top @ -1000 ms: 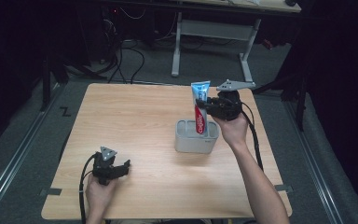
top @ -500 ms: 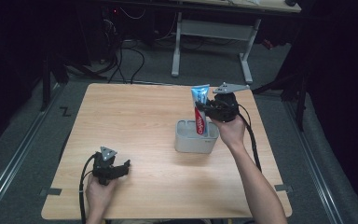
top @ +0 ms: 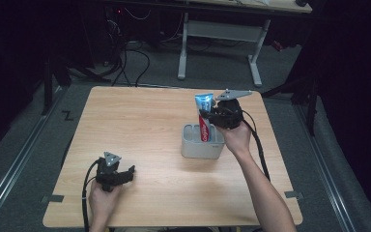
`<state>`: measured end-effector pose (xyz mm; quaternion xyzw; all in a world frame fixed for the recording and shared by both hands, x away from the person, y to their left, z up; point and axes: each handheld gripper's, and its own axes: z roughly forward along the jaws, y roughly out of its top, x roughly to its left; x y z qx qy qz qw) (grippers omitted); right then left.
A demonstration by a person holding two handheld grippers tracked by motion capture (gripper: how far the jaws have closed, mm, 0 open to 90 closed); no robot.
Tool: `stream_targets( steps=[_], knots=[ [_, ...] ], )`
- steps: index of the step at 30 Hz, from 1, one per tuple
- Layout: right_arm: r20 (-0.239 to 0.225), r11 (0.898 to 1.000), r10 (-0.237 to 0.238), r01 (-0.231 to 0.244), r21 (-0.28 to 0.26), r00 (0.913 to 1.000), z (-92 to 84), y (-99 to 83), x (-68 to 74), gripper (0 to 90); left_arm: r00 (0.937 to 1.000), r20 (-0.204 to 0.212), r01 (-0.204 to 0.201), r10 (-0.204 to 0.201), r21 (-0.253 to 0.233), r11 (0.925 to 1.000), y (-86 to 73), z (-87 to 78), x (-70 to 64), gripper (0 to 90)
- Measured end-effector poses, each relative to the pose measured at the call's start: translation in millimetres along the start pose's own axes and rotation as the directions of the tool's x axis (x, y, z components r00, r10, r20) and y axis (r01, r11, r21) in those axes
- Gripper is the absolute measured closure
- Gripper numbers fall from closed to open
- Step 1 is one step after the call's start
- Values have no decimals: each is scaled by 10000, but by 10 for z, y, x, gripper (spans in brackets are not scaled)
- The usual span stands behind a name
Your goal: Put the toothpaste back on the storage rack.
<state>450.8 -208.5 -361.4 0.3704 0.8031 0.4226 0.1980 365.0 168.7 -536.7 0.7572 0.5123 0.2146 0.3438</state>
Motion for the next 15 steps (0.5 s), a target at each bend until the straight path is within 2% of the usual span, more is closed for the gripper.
stream_targets(
  steps=[11, 15],
  knots=[
    [17, 9984, -44, 43, 562, 10000, 96, -131, 2, 731, 10000, -9, -13, 13, 9, 10000, 1, 0, -2, 230],
    [-50, 9985, -48, 51, 545, 10000, 98, -154, 7, 730, 10000, -10, -12, 12, 7, 10000, 1, 0, -3, 231]
  ],
)
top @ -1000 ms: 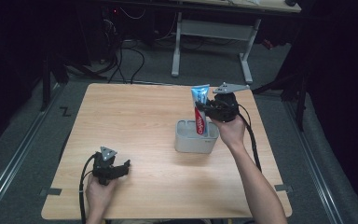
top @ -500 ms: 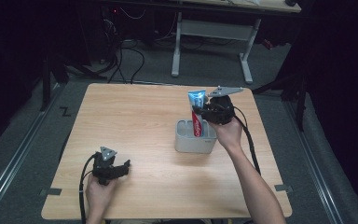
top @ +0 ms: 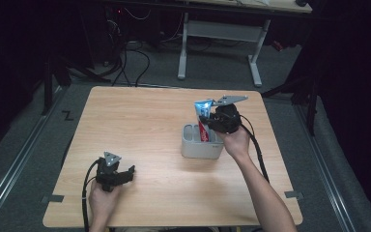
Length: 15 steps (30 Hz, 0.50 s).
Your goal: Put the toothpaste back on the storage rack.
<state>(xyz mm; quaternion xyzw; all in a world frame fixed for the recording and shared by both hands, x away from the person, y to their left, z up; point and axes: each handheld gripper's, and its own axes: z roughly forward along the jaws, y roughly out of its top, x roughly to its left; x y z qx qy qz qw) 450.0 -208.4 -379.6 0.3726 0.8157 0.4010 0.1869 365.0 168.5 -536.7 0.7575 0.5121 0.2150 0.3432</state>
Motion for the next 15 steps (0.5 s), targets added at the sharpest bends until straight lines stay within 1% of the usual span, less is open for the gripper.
stream_targets(
  steps=[15],
  knots=[
    [-102, 9994, 90, -87, 338, 9999, 87, -108, 12, 727, 10000, 14, 13, -13, -1, 10000, 0, -1, 2, 230]
  ],
)
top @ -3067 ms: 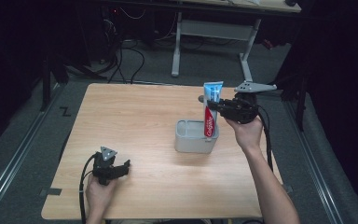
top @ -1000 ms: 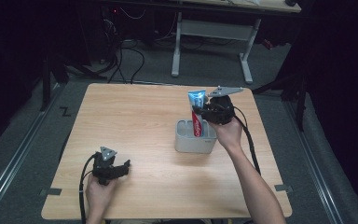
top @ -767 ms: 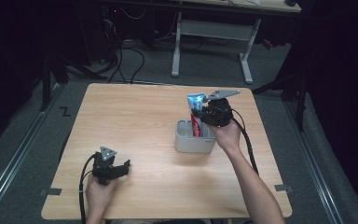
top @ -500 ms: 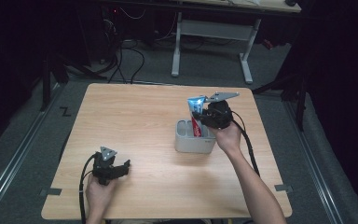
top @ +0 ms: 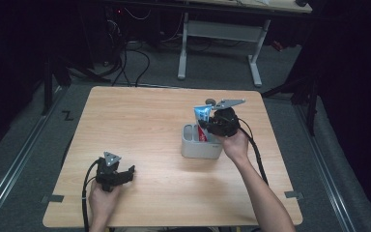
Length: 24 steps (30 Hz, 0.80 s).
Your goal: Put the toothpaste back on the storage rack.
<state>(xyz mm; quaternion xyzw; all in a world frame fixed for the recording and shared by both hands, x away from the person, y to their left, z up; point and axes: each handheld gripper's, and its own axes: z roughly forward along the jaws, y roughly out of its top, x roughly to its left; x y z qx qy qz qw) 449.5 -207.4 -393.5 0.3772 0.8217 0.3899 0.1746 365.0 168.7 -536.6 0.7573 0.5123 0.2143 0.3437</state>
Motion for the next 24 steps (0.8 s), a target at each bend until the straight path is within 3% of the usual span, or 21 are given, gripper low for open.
stream_targets(
  steps=[16, 24],
  knots=[
    [-6, 9993, -280, 280, 232, 9996, 64, -54, 34, 724, 10000, 19, 16, -16, -1, 10000, 0, -1, 3, 230],
    [-111, 9998, -64, 67, 186, 9999, 65, -74, 0, 715, 10000, 19, 16, -16, -1, 10000, 0, -1, 2, 231]
  ],
)
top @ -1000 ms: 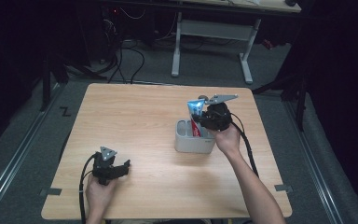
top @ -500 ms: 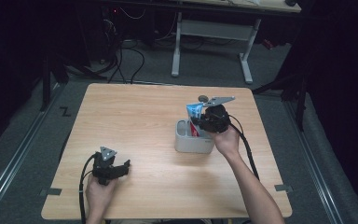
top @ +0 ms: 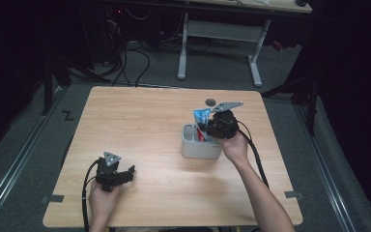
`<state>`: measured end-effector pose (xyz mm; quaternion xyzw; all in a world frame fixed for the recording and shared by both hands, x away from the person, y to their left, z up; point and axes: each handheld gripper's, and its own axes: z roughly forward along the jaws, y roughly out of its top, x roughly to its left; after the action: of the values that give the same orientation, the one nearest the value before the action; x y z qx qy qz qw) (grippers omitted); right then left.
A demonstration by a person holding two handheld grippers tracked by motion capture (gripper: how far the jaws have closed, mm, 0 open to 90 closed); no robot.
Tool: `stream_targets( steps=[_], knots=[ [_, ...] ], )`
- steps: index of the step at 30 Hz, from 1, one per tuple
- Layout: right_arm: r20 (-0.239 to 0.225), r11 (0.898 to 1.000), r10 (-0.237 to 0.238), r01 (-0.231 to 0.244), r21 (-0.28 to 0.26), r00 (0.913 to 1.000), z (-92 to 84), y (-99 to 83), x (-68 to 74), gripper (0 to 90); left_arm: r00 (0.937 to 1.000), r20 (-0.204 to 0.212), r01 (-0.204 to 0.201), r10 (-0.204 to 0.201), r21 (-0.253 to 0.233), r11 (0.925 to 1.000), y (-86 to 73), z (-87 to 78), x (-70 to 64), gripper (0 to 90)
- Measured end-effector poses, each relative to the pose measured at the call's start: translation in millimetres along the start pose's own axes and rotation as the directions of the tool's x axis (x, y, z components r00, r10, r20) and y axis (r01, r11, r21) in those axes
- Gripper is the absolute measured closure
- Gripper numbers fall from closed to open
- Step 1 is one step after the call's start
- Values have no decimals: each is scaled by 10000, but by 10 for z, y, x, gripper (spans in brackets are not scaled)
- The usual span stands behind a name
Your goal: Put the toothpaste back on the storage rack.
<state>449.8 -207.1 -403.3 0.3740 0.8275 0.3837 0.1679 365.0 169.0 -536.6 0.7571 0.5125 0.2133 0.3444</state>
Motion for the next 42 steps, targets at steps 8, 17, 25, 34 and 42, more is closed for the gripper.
stream_targets(
  steps=[8, 17, 25, 34, 42],
  knots=[
    [-106, 10000, -73, 72, -23, 9999, 40, 26, 14, 678, 10000, -3, -5, 5, 1, 10000, 0, 0, 0, 231],
    [-232, 10000, -73, 73, 6, 9997, 65, 37, 14, 662, 10000, -1, -2, 2, 1, 10000, 0, 0, 0, 230],
    [-161, 10000, 17, -17, 24, 9999, 70, 30, 7, 541, 10000, -5, -10, 10, 2, 10000, 0, 0, -1, 231],
    [-83, 9999, 27, -28, -131, 10000, -5, 20, 18, 505, 10000, -24, -21, 21, 5, 10000, 0, 2, -3, 231],
    [-69, 9988, 149, -152, -464, 9999, -103, -7, 19, 505, 10000, -37, -28, 28, 8, 10000, 1, 2, -6, 232]
  ],
)
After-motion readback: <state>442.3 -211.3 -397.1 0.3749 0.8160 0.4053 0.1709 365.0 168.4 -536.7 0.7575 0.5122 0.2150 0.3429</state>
